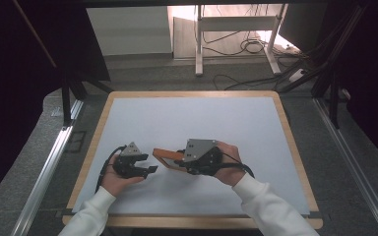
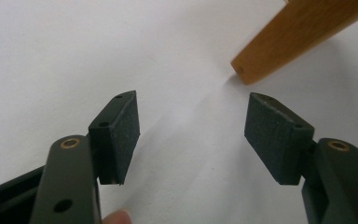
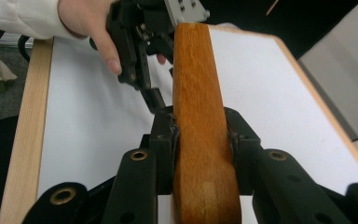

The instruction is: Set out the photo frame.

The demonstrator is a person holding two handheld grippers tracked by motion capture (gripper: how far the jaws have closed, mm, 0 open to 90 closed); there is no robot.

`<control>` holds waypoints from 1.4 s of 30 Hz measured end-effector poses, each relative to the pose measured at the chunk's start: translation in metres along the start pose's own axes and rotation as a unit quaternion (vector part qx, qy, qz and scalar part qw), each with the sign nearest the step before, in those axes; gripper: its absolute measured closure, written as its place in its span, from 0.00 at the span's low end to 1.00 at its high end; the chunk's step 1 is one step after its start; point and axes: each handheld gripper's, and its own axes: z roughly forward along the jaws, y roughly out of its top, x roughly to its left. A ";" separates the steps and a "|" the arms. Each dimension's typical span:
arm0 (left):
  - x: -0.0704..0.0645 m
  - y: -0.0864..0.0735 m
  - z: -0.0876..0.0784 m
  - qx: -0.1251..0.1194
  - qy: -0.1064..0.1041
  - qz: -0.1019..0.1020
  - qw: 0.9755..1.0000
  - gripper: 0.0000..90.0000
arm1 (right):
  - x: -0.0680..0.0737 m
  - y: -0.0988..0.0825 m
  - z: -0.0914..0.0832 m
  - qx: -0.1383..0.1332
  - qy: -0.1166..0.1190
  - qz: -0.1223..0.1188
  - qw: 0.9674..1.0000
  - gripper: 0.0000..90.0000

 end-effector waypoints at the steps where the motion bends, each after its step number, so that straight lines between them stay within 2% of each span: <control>1: 0.000 0.000 0.000 0.000 0.000 0.000 1.000 0.39 | -0.001 -0.002 0.000 0.002 0.001 0.006 1.000 0.77; 4: 0.001 0.000 0.000 0.001 -0.001 -0.001 1.000 0.39 | -0.011 -0.012 -0.001 -0.005 0.003 0.034 0.999 0.77; 6: 0.001 0.000 0.001 0.002 -0.001 0.001 1.000 0.39 | -0.016 -0.016 -0.001 -0.009 0.001 0.041 0.999 0.76; 10: 0.000 0.000 0.001 0.003 -0.001 0.001 1.000 0.39 | -0.030 -0.024 -0.001 -0.009 -0.024 0.065 0.998 0.75; 15: 0.000 0.000 0.001 0.004 -0.001 0.001 1.000 0.39 | -0.043 -0.031 0.001 -0.002 -0.036 0.095 0.995 0.70; 19: 0.000 0.000 0.001 0.003 -0.001 0.003 1.000 0.39 | -0.049 -0.032 0.005 0.013 -0.053 0.109 0.993 0.66; 26: 0.000 0.000 0.001 0.002 -0.001 0.004 1.000 0.39 | -0.061 -0.036 0.011 0.027 -0.065 0.126 0.990 0.59; 33: 0.000 0.000 0.001 0.002 -0.002 0.004 1.000 0.38 | -0.073 -0.045 0.017 0.034 -0.079 0.155 0.984 0.54; 39: 0.000 0.000 0.001 0.002 -0.001 0.004 1.000 0.38 | -0.075 -0.047 0.017 0.033 -0.082 0.158 0.983 0.52; 42: -0.001 0.000 0.000 0.001 -0.001 0.004 1.000 0.38 | -0.074 -0.046 0.015 0.029 -0.090 0.160 0.983 0.47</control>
